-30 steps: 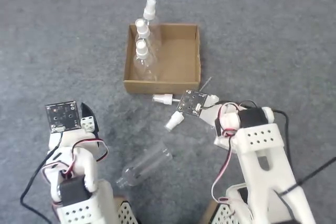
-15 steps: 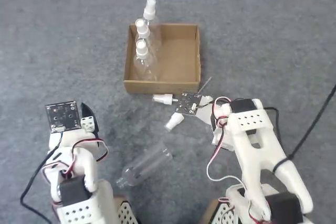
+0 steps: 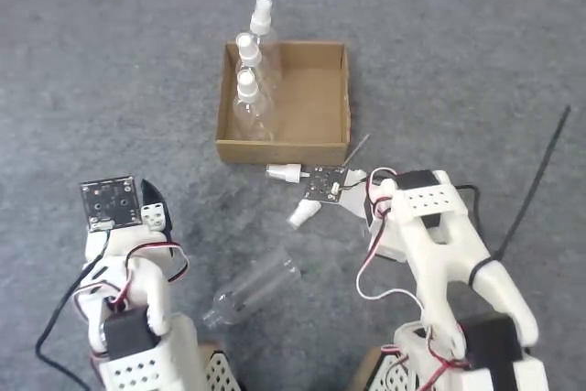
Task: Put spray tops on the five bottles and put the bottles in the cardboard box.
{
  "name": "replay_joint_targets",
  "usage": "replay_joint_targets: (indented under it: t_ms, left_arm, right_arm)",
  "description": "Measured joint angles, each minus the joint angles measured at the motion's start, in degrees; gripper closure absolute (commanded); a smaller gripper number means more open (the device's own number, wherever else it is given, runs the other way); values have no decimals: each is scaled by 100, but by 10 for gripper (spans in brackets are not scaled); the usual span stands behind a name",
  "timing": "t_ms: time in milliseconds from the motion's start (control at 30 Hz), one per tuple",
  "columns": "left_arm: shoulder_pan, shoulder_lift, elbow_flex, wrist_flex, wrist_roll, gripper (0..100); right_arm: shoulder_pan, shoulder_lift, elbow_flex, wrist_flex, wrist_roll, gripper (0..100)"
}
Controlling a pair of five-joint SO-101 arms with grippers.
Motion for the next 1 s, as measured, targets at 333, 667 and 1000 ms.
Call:
replay_joint_targets:
  t_ms: [333,667,1000]
  left_arm:
    - [0,0,0,0,0,912]
    - [0,0,0,0,0,912]
    - [0,0,0,0,0,912]
  right_arm:
    - [299,26,0,-62,0,749]
    - [316,26,-9,-62,-651,750]
    - [316,26,-360,-62,-2277,748]
